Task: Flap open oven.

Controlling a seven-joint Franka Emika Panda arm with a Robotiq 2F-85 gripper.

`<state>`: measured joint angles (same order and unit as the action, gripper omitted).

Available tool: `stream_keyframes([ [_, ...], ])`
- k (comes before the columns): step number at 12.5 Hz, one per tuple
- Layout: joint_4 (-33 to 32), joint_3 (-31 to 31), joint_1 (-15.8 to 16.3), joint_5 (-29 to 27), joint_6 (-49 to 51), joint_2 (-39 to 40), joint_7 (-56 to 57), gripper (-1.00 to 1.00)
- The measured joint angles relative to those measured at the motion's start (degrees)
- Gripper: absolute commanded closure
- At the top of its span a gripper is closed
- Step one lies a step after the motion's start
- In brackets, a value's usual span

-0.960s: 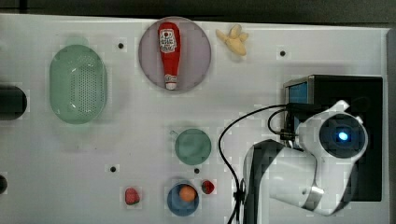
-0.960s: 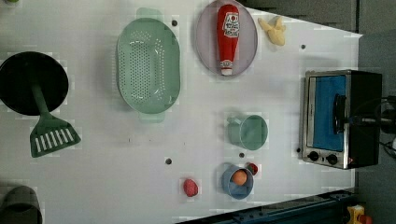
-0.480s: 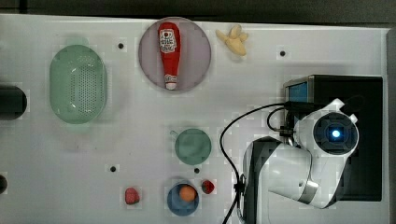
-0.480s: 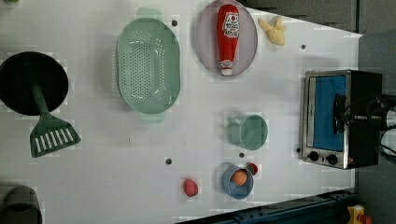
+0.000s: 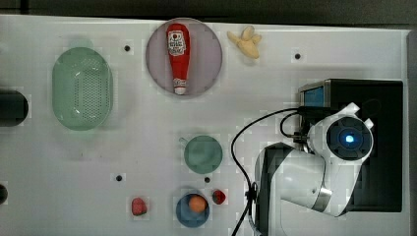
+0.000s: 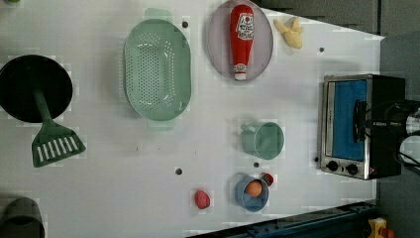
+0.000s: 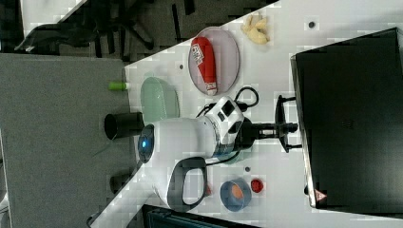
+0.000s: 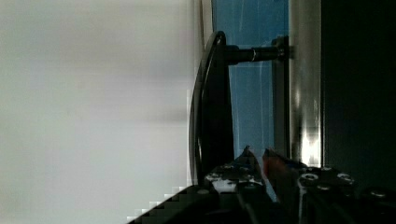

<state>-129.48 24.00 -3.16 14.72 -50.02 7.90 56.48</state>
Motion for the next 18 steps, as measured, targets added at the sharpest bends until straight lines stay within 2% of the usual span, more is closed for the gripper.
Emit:
stream_keyframes([
  [3,-0.22,-1.29,-0.17,0.48,0.17,-0.02,-0.28,0.65],
  [6,-1.68,-3.41,0.97,7.09,0.25,-0.22,-5.65,0.65],
  [10,-3.02,-8.59,2.27,16.70,1.01,1.08,-20.00,0.65],
  [14,-2.57,-10.99,5.79,27.36,0.48,7.18,-32.79,0.65],
  [18,-2.01,-12.46,11.12,37.96,0.48,15.32,-45.04,0.65],
])
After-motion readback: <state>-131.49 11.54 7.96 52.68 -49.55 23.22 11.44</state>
